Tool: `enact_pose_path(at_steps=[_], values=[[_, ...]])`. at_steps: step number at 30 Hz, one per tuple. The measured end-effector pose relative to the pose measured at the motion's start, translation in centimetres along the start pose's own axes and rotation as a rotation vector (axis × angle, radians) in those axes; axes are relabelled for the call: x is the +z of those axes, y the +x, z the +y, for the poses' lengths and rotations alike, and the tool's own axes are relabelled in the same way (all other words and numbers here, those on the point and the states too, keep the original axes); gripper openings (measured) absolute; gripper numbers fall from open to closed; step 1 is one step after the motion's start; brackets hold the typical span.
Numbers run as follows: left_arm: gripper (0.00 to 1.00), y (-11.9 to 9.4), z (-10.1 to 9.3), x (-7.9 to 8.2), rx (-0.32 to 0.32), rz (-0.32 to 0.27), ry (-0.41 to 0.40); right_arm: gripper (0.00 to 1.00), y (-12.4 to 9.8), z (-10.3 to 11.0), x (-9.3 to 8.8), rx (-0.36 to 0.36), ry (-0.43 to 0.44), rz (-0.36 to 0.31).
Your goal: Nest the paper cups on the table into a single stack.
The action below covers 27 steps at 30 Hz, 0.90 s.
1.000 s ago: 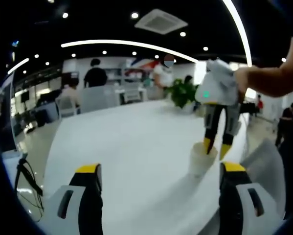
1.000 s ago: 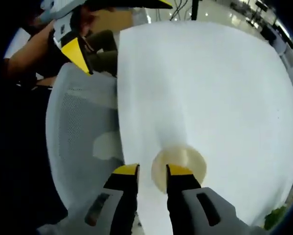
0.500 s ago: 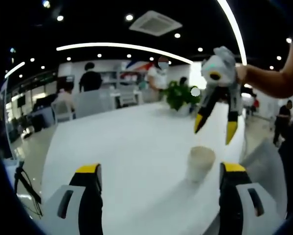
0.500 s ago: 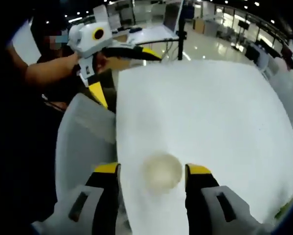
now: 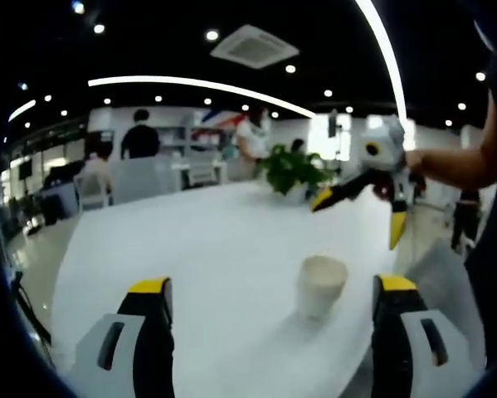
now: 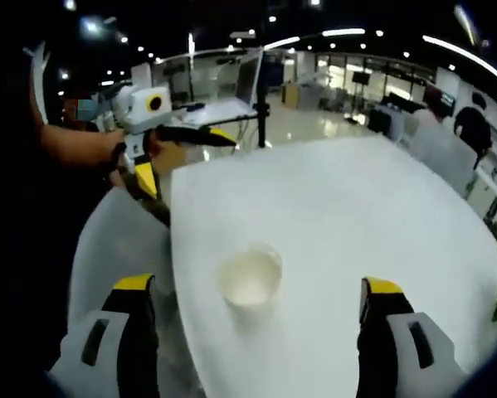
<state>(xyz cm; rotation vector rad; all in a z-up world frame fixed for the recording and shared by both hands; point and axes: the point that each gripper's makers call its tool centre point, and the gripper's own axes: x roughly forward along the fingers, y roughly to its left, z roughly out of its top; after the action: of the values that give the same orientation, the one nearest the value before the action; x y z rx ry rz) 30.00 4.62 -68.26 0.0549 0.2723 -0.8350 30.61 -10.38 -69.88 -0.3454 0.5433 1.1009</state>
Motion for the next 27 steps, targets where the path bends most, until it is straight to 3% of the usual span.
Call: enact_pose_path(at_steps=[4,8,9,11,15,22,27], values=[[0.99,0.2,0.0,-1.0,0.001,0.025,-0.007,1.0,-0.7,-0.5,0.7,-0.037,0.032,-0.163],[0.99,0.2,-0.3,-1.9,-0.008,0.037,-0.001,1.0,-1.9,-1.2,0.6,-0.089,0.021,-0.24],[0.99,0.1,-0.3,-2.0,-0.007,0.037,-0.006,1.0,-2.5,-1.1,1.3,-0.094,0.004,-0.312],[0.99,0.0,-0.1,-1.9,0.008,0.022,-0.016,1.0,-3.4,-1.1,1.8,-0.116,-0.009,-0.385],[0.99,-0.1,0.3,-1.3,0.052,-0.032,-0.034,1.0,-3.8,-1.6,-0.6,-0.157,0.048,-0.373],[0.99,0.3,-0.5,-2.2,0.044,-0.018,-0.018,1.0,-4.0,-1.5,-3.4,-0.235,0.092,-0.383],[0.99,0.7,-1.1,-2.9,0.034,-0.004,-0.018,1.0,-4.5,-1.0,-4.0,-0.263,0.121,-0.407]])
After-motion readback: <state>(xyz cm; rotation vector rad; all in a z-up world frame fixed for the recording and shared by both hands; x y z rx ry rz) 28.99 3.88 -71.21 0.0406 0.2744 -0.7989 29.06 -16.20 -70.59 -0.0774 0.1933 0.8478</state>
